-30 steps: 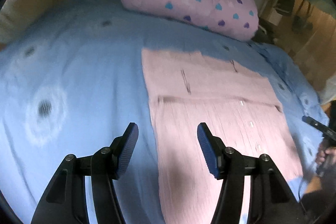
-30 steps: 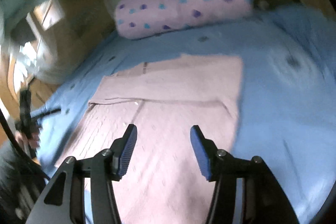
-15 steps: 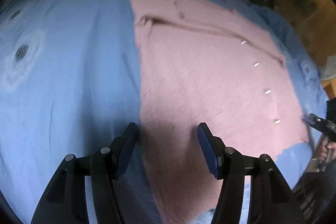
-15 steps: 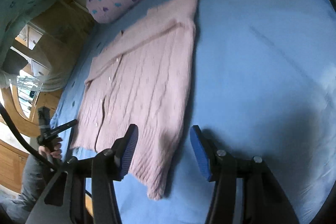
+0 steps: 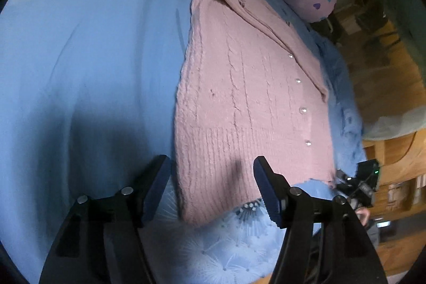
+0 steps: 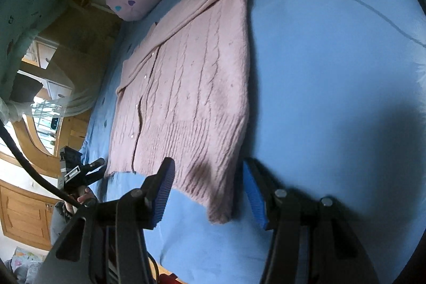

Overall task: Fold small clothes
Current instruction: 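Move both tools to the ribbed hem of the cardigan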

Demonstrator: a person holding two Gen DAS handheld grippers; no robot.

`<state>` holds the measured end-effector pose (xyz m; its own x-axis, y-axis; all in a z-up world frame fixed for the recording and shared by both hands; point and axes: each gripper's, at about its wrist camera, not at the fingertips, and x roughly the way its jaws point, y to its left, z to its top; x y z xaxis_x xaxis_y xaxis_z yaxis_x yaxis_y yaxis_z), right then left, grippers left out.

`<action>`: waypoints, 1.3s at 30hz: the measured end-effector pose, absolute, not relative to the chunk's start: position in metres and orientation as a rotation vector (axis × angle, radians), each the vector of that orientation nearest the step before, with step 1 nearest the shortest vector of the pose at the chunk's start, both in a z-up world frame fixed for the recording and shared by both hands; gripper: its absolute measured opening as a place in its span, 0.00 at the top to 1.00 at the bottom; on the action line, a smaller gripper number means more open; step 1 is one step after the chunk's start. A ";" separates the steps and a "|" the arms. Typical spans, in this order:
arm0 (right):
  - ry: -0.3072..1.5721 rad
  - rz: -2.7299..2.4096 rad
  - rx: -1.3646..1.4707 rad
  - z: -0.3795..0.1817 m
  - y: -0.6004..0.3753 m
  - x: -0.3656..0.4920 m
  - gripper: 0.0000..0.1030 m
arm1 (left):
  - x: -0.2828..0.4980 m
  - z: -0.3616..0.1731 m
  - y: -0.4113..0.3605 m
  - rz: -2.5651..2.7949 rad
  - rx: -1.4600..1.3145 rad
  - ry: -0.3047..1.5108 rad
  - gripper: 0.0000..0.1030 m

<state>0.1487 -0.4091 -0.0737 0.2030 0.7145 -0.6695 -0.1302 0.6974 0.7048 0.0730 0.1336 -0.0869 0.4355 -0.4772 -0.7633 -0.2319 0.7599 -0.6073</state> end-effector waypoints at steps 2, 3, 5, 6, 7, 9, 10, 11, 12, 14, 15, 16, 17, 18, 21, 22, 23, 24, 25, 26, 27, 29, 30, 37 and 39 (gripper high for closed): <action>1.238 0.637 0.563 -0.073 -0.405 0.150 0.46 | 0.078 -0.087 0.134 -0.162 -0.730 1.123 0.43; 1.239 0.637 0.552 -0.072 -0.401 0.151 0.46 | 0.082 -0.087 0.135 -0.141 -0.718 1.112 0.43; 1.241 0.636 0.533 -0.072 -0.399 0.151 0.46 | 0.096 -0.086 0.134 -0.095 -0.669 1.094 0.43; 1.242 0.636 0.529 -0.072 -0.398 0.151 0.46 | 0.103 -0.087 0.134 -0.087 -0.658 1.095 0.43; 1.242 0.636 0.526 -0.071 -0.396 0.151 0.46 | 0.107 -0.087 0.132 -0.089 -0.649 1.096 0.41; 1.241 0.639 0.524 -0.071 -0.397 0.152 0.46 | 0.112 -0.087 0.127 -0.101 -0.623 1.090 0.32; 1.239 0.641 0.525 -0.070 -0.397 0.152 0.46 | 0.112 -0.087 0.126 -0.106 -0.613 1.090 0.31; 1.238 0.642 0.527 -0.071 -0.399 0.151 0.46 | 0.110 -0.087 0.122 -0.115 -0.594 1.099 0.31; 1.238 0.645 0.532 -0.071 -0.400 0.151 0.46 | 0.106 -0.086 0.119 -0.132 -0.594 1.109 0.31; 1.236 0.652 0.547 -0.073 -0.402 0.152 0.47 | 0.095 -0.085 0.117 -0.174 -0.642 1.119 0.31; 1.234 0.656 0.567 -0.074 -0.404 0.152 0.46 | 0.089 -0.084 0.117 -0.187 -0.664 1.118 0.31; 1.232 0.661 0.590 -0.076 -0.408 0.152 0.46 | 0.084 -0.084 0.117 -0.202 -0.684 1.120 0.31; 1.229 0.663 0.607 -0.078 -0.412 0.151 0.47 | 0.078 -0.084 0.117 -0.217 -0.713 1.121 0.31; 1.223 0.663 0.629 -0.079 -0.414 0.151 0.47 | 0.077 -0.084 0.118 -0.225 -0.736 1.119 0.31; 1.214 0.679 0.666 -0.080 -0.417 0.151 0.47 | 0.082 -0.087 0.119 -0.235 -0.792 1.112 0.30; 1.213 0.680 0.665 -0.080 -0.415 0.151 0.47 | 0.086 -0.088 0.119 -0.234 -0.800 1.106 0.30; 1.212 0.681 0.663 -0.080 -0.413 0.152 0.47 | 0.092 -0.089 0.119 -0.228 -0.805 1.096 0.30; 1.211 0.682 0.661 -0.081 -0.412 0.152 0.47 | 0.097 -0.090 0.118 -0.224 -0.804 1.089 0.30; 1.206 0.683 0.662 -0.081 -0.411 0.152 0.47 | 0.102 -0.091 0.117 -0.217 -0.797 1.087 0.30; 1.204 0.684 0.663 -0.081 -0.412 0.153 0.47 | 0.104 -0.091 0.114 -0.211 -0.790 1.087 0.30; 1.201 0.684 0.664 -0.081 -0.412 0.153 0.47 | 0.103 -0.090 0.114 -0.212 -0.783 1.085 0.30; 1.200 0.683 0.673 -0.083 -0.416 0.151 0.50 | 0.091 -0.089 0.113 -0.227 -0.765 1.096 0.30; 1.199 0.684 0.684 -0.084 -0.418 0.150 0.51 | 0.085 -0.089 0.112 -0.231 -0.765 1.102 0.30; 1.198 0.690 0.711 -0.085 -0.417 0.148 0.53 | 0.059 -0.085 0.106 -0.246 -0.738 1.151 0.30; 1.200 0.698 0.724 -0.085 -0.415 0.147 0.53 | 0.054 -0.083 0.110 -0.257 -0.762 1.169 0.30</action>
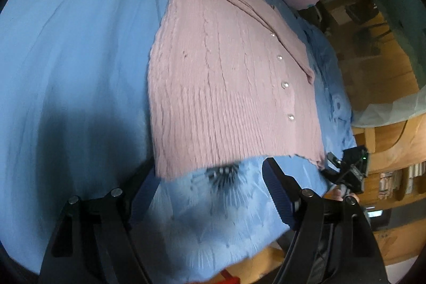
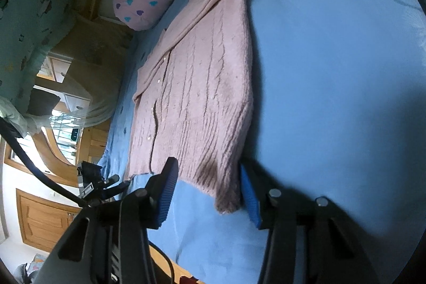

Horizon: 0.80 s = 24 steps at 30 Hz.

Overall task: Fold small clothes
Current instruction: 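Move both tools to the ribbed hem of the cardigan, then grasp the hem with both grippers and fold it toward the collar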

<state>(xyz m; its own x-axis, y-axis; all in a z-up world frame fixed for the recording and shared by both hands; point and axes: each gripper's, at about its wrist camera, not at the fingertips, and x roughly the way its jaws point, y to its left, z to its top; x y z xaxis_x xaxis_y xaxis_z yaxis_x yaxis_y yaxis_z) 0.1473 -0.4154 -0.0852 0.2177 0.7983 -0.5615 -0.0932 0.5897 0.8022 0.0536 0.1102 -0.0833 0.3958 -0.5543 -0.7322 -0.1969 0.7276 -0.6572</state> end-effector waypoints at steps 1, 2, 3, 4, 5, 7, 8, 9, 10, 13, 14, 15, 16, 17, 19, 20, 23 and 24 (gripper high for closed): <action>1.200 0.702 0.726 -0.085 -0.414 0.147 0.53 | 0.051 -0.084 0.114 -0.257 -0.777 1.174 0.30; 1.202 0.706 0.722 -0.085 -0.412 0.147 0.53 | 0.053 -0.085 0.116 -0.256 -0.795 1.173 0.30; 1.205 0.709 0.716 -0.085 -0.410 0.148 0.53 | 0.056 -0.088 0.117 -0.251 -0.808 1.183 0.30; 1.208 0.710 0.712 -0.085 -0.408 0.149 0.53 | 0.061 -0.090 0.116 -0.248 -0.810 1.193 0.30; 1.212 0.710 0.709 -0.085 -0.406 0.150 0.53 | 0.070 -0.091 0.114 -0.255 -0.800 1.196 0.27; 1.217 0.715 0.700 -0.085 -0.402 0.152 0.53 | 0.083 -0.090 0.109 -0.263 -0.782 1.183 0.24; 1.218 0.717 0.693 -0.085 -0.401 0.152 0.53 | 0.090 -0.090 0.109 -0.262 -0.784 1.165 0.24; 1.217 0.720 0.687 -0.085 -0.400 0.152 0.53 | 0.096 -0.090 0.109 -0.256 -0.792 1.143 0.24; 1.217 0.721 0.683 -0.085 -0.400 0.152 0.53 | 0.102 -0.091 0.112 -0.249 -0.811 1.124 0.24; 1.210 0.725 0.706 -0.087 -0.404 0.151 0.55 | 0.099 -0.094 0.117 -0.250 -0.854 1.111 0.24; 1.210 0.723 0.711 -0.087 -0.405 0.151 0.57 | 0.091 -0.094 0.118 -0.254 -0.865 1.113 0.24; 1.209 0.721 0.713 -0.089 -0.406 0.150 0.58 | 0.084 -0.094 0.118 -0.259 -0.877 1.119 0.24; 1.208 0.720 0.717 -0.089 -0.407 0.149 0.59 | 0.078 -0.094 0.119 -0.262 -0.885 1.121 0.24; 1.206 0.719 0.721 -0.090 -0.408 0.148 0.59 | 0.069 -0.092 0.119 -0.263 -0.893 1.120 0.24; 1.201 0.720 0.729 -0.091 -0.409 0.149 0.66 | 0.060 -0.091 0.118 -0.251 -0.887 1.113 0.29; 1.200 0.711 0.745 -0.094 -0.411 0.149 0.71 | 0.056 -0.091 0.117 -0.229 -0.866 1.106 0.39; 1.214 0.677 0.750 -0.097 -0.411 0.152 0.89 | 0.058 -0.091 0.113 -0.167 -0.799 1.122 0.72; 1.211 0.671 0.746 -0.097 -0.411 0.152 0.91 | 0.059 -0.093 0.115 -0.146 -0.795 1.129 0.82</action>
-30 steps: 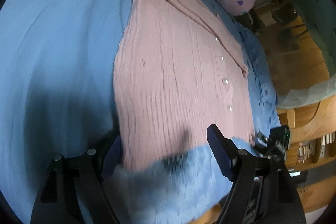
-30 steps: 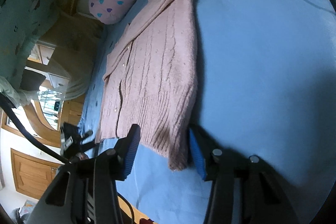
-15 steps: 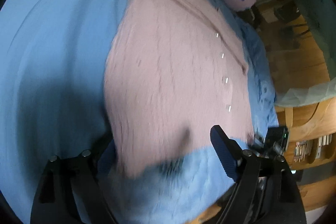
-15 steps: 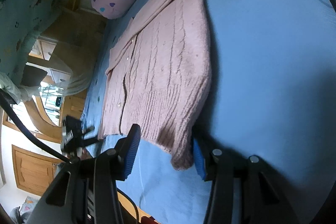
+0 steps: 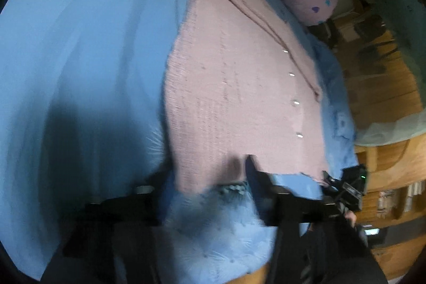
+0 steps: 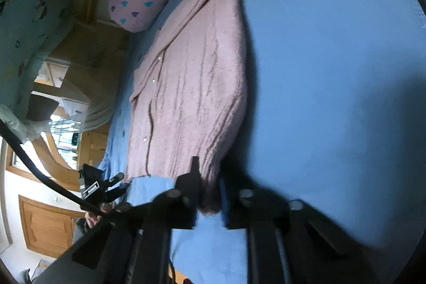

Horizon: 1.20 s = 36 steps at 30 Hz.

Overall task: Fold small clothes
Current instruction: 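Grasp the hem with both grippers and fold it toward the collar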

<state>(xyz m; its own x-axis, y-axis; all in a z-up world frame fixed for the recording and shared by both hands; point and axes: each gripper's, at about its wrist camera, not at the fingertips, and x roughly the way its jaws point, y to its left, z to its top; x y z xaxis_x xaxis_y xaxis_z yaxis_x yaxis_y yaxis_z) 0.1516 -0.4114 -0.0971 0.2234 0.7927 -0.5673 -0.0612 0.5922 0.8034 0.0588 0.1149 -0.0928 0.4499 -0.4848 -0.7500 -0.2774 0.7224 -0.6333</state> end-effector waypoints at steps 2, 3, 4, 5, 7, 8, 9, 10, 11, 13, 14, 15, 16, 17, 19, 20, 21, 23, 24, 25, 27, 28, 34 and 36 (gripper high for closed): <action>1.184 0.653 0.683 -0.089 -0.409 0.150 0.92 | 0.058 -0.099 0.123 -0.112 -0.838 1.142 0.95; 1.168 0.649 0.641 -0.083 -0.408 0.149 0.92 | 0.058 -0.101 0.128 -0.113 -0.883 1.140 0.96; 1.147 0.660 0.630 -0.078 -0.407 0.148 0.93 | 0.057 -0.102 0.130 -0.111 -0.902 1.136 0.97; 1.134 0.665 0.641 -0.074 -0.408 0.148 0.93 | 0.057 -0.099 0.131 -0.110 -0.894 1.126 0.97; 1.101 0.661 0.660 -0.067 -0.414 0.150 0.93 | 0.056 -0.093 0.128 -0.111 -0.857 1.103 0.97; 1.087 0.662 0.670 -0.065 -0.418 0.151 0.93 | 0.056 -0.088 0.126 -0.122 -0.840 1.083 0.97; 1.069 0.669 0.689 -0.061 -0.421 0.153 0.93 | 0.056 -0.083 0.125 -0.133 -0.836 1.066 0.97; 1.056 0.673 0.698 -0.058 -0.423 0.154 0.92 | 0.057 -0.078 0.124 -0.147 -0.834 1.044 0.97; 1.040 0.678 0.705 -0.054 -0.426 0.155 0.92 | 0.058 -0.071 0.122 -0.164 -0.828 1.017 0.97; 1.020 0.683 0.705 -0.048 -0.427 0.158 0.92 | 0.062 -0.058 0.120 -0.189 -0.823 0.975 0.97; 1.009 0.691 0.708 -0.044 -0.426 0.160 0.92 | 0.066 -0.052 0.119 -0.199 -0.820 0.960 0.97; 1.002 0.698 0.710 -0.040 -0.426 0.163 0.92 | 0.069 -0.046 0.119 -0.207 -0.818 0.945 0.97; 0.995 0.703 0.709 -0.037 -0.425 0.165 0.92 | 0.072 -0.043 0.119 -0.210 -0.819 0.935 0.97; 0.986 0.714 0.701 -0.033 -0.422 0.169 0.92 | 0.077 -0.037 0.120 -0.216 -0.822 0.918 0.97; 0.972 0.728 0.682 -0.025 -0.416 0.175 0.92 | 0.084 -0.030 0.120 -0.226 -0.824 0.899 0.97; 0.963 0.738 0.671 -0.019 -0.410 0.179 0.92 | 0.089 -0.025 0.120 -0.230 -0.822 0.887 0.97; 0.955 0.746 0.662 -0.013 -0.406 0.182 0.92 | 0.093 -0.022 0.120 -0.233 -0.816 0.880 0.97; 0.935 0.763 0.648 -0.001 -0.399 0.189 0.92 | 0.101 -0.014 0.121 -0.232 -0.803 0.861 0.97; 0.927 0.770 0.640 0.004 -0.396 0.192 0.92 | 0.106 -0.010 0.121 -0.230 -0.797 0.852 0.97; 0.915 0.776 0.627 0.012 -0.392 0.198 0.92 | 0.111 -0.007 0.122 -0.227 -0.789 0.844 0.97; 0.894 0.784 0.610 0.026 -0.386 0.207 0.92 | 0.119 0.000 0.124 -0.223 -0.783 0.831 0.97; 0.886 0.787 0.607 0.032 -0.384 0.210 0.92 | 0.126 0.003 0.127 -0.220 -0.782 0.823 0.97; 0.816 0.800 0.603 0.067 -0.375 0.247 0.92 | 0.153 0.025 0.140 -0.204 -0.777 0.767 0.97; 0.800 0.798 0.605 0.075 -0.374 0.263 0.92 | 0.168 0.035 0.145 -0.200 -0.770 0.747 0.97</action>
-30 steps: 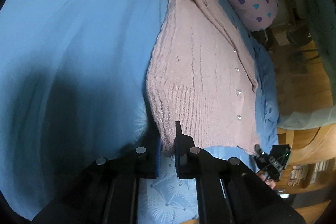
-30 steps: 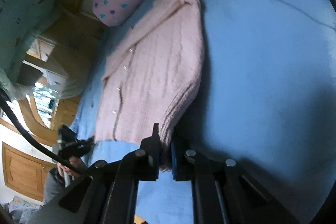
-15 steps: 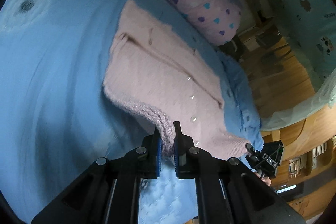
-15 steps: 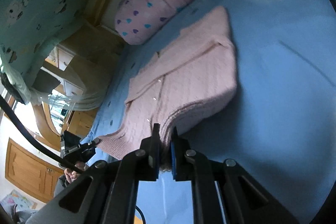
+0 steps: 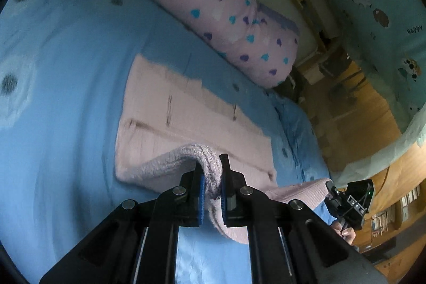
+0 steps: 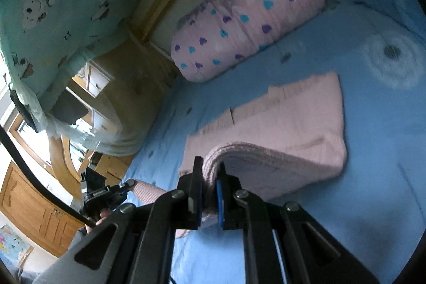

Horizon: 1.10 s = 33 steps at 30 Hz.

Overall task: Fold small clothes
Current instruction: 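Grasp the hem with both grippers and fold it toward the collar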

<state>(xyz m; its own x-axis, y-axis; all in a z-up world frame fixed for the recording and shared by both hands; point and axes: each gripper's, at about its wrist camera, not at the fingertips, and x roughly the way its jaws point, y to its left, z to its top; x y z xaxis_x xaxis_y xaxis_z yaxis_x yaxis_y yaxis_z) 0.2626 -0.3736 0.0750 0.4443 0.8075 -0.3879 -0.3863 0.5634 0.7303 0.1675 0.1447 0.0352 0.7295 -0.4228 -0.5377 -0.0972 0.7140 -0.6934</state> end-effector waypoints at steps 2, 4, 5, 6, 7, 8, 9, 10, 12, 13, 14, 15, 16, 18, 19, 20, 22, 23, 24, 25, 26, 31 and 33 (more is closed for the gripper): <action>0.788 0.795 0.607 0.082 -0.372 0.280 0.92 | 0.184 0.043 0.149 -0.194 -0.763 0.736 0.97; 0.778 0.792 0.606 0.087 -0.370 0.301 0.92 | 0.204 0.050 0.152 -0.180 -0.749 0.723 0.97; 0.771 0.785 0.600 0.089 -0.369 0.317 0.92 | 0.219 0.052 0.156 -0.165 -0.747 0.711 0.97; 0.769 0.780 0.600 0.089 -0.368 0.327 0.92 | 0.229 0.053 0.160 -0.162 -0.749 0.705 0.97; 0.767 0.769 0.606 0.088 -0.369 0.344 0.92 | 0.241 0.052 0.162 -0.158 -0.752 0.698 0.97; 0.766 0.759 0.616 0.085 -0.369 0.359 0.92 | 0.258 0.051 0.167 -0.149 -0.753 0.689 0.97; 0.768 0.752 0.625 0.081 -0.369 0.370 0.92 | 0.267 0.049 0.169 -0.142 -0.752 0.686 0.97; 0.774 0.739 0.636 0.075 -0.369 0.388 0.92 | 0.280 0.047 0.171 -0.136 -0.748 0.684 0.97; 0.778 0.721 0.648 0.063 -0.368 0.416 0.92 | 0.306 0.040 0.177 -0.117 -0.735 0.665 0.97; 0.782 0.711 0.647 0.057 -0.365 0.426 0.92 | 0.315 0.035 0.180 -0.105 -0.734 0.661 0.97; 0.789 0.693 0.641 0.048 -0.363 0.442 0.92 | 0.328 0.028 0.185 -0.092 -0.736 0.661 0.97; 0.794 0.683 0.638 0.042 -0.362 0.451 0.92 | 0.340 0.020 0.189 -0.081 -0.737 0.666 0.97; 0.803 0.663 0.641 0.031 -0.362 0.464 0.92 | 0.348 0.013 0.192 -0.071 -0.734 0.671 0.97; 0.813 0.639 0.661 0.014 -0.362 0.479 0.92 | 0.365 -0.005 0.198 -0.041 -0.726 0.688 0.97; 0.820 0.626 0.678 0.002 -0.363 0.485 0.92 | 0.371 -0.012 0.200 -0.034 -0.731 0.695 0.97; 0.828 0.614 0.687 -0.006 -0.364 0.489 0.92 | 0.376 -0.022 0.202 -0.030 -0.748 0.704 0.97; 0.871 0.594 0.693 -0.026 -0.362 0.495 0.92 | 0.379 -0.039 0.204 -0.022 -0.766 0.716 0.97; 0.890 0.583 0.678 -0.033 -0.360 0.497 0.92 | 0.380 -0.045 0.203 -0.013 -0.763 0.730 0.97; 0.912 0.564 0.654 -0.040 -0.358 0.499 0.92 | 0.381 -0.051 0.203 -0.006 -0.757 0.745 0.97; 0.922 0.557 0.646 -0.045 -0.357 0.500 0.92 | 0.381 -0.055 0.203 -0.001 -0.751 0.751 0.97; 0.931 0.553 0.647 -0.050 -0.356 0.501 0.92 | 0.380 -0.059 0.203 0.011 -0.743 0.756 0.97; 0.931 0.515 0.657 -0.051 -0.355 0.503 0.86 | 0.380 -0.056 0.209 -0.026 -0.772 0.768 0.92; 0.916 0.478 0.696 -0.047 -0.361 0.502 0.74 | 0.378 -0.041 0.210 -0.028 -0.755 0.744 0.78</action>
